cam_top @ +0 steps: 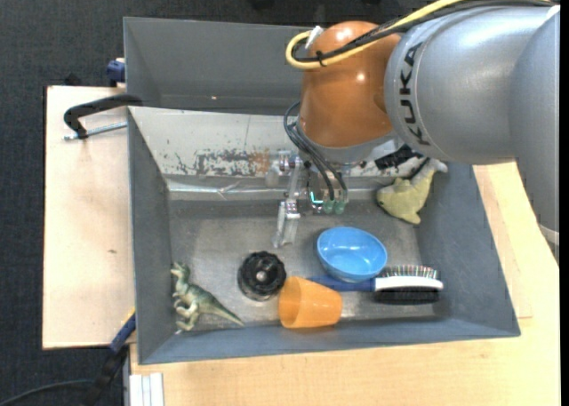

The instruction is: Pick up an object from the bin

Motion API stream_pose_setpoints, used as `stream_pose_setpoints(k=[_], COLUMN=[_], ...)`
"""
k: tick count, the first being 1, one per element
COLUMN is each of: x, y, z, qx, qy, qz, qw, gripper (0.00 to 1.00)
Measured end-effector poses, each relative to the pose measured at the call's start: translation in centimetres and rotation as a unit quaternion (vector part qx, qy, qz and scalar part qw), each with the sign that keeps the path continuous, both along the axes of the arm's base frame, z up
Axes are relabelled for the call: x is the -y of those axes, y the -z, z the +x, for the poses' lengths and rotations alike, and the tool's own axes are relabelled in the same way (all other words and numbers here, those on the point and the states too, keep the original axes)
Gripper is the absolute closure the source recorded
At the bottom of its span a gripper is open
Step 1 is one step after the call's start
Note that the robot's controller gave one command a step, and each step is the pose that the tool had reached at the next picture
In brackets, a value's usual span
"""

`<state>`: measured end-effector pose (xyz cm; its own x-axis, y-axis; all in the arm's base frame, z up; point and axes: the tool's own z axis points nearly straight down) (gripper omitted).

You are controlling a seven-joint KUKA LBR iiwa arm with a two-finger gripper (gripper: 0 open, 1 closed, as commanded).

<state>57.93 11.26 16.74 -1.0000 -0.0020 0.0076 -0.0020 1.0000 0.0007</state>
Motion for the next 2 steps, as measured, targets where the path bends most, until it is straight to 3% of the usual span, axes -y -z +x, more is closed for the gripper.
stream_pose_setpoints(k=[1, 2], x=[-0.17, -0.17], y=[9.85, 9.45], z=[-7.23, -6.89], qx=[0.0014, 0.0062], qy=[-0.125, -0.124], qz=[0.000, 0.001], qw=[0.9922, 0.9923], gripper=[0.00, 1.00])
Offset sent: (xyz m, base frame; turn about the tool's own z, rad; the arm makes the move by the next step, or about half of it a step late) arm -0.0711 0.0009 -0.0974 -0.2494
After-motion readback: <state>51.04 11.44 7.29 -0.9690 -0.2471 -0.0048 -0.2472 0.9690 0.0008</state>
